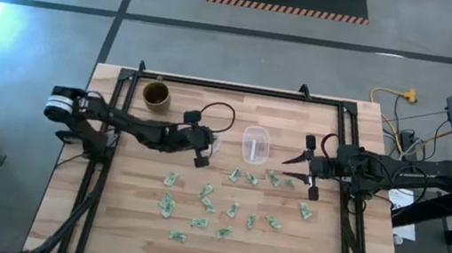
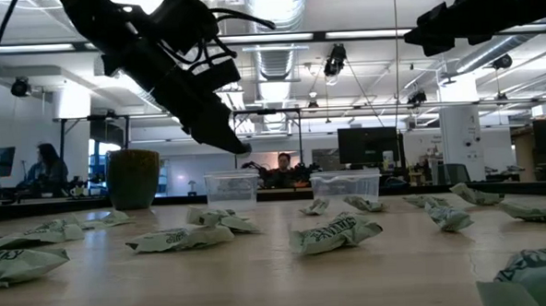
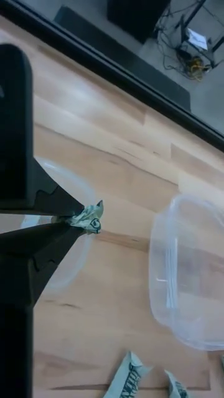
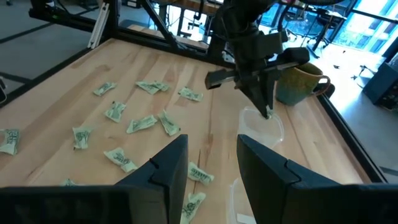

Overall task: Pick and place items into bin
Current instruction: Put the light green stevia packet into the left transparent bin, then put the light green stevia packet into the right transparent bin

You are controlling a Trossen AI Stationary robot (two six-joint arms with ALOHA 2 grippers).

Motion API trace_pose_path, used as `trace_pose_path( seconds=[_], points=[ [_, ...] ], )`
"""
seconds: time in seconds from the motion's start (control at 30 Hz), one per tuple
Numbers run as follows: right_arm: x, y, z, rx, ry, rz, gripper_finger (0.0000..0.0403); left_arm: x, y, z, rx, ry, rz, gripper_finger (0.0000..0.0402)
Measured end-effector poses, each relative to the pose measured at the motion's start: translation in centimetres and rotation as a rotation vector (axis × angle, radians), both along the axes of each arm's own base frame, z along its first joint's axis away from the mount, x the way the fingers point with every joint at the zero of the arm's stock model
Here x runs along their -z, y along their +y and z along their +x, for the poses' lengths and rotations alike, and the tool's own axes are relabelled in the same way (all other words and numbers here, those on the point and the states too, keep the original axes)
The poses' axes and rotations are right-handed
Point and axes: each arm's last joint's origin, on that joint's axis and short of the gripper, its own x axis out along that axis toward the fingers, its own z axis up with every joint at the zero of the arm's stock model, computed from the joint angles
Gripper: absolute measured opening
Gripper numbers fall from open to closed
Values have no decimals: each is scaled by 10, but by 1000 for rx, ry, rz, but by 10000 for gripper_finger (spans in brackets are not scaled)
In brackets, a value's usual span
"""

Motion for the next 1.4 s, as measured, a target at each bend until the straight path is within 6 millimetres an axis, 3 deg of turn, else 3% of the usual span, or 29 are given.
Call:
trace_pose_path(
  seconds=[0.43, 0.9, 1.23, 1.4],
  points=[
    [4, 0, 0, -2, 12, -16, 128, 2, 0, -3, 1, 80, -1, 13],
    [6, 0, 2, 6, 29, 2, 128, 0, 0, -4, -4, 80, 2, 121],
    [25, 8, 8, -10, 197, 95, 128, -24, -28, -18, 62, 15, -8, 123],
    [39, 19, 10, 98, 347, 163, 128, -34, -43, -24, 80, -17, 25, 123]
  ],
)
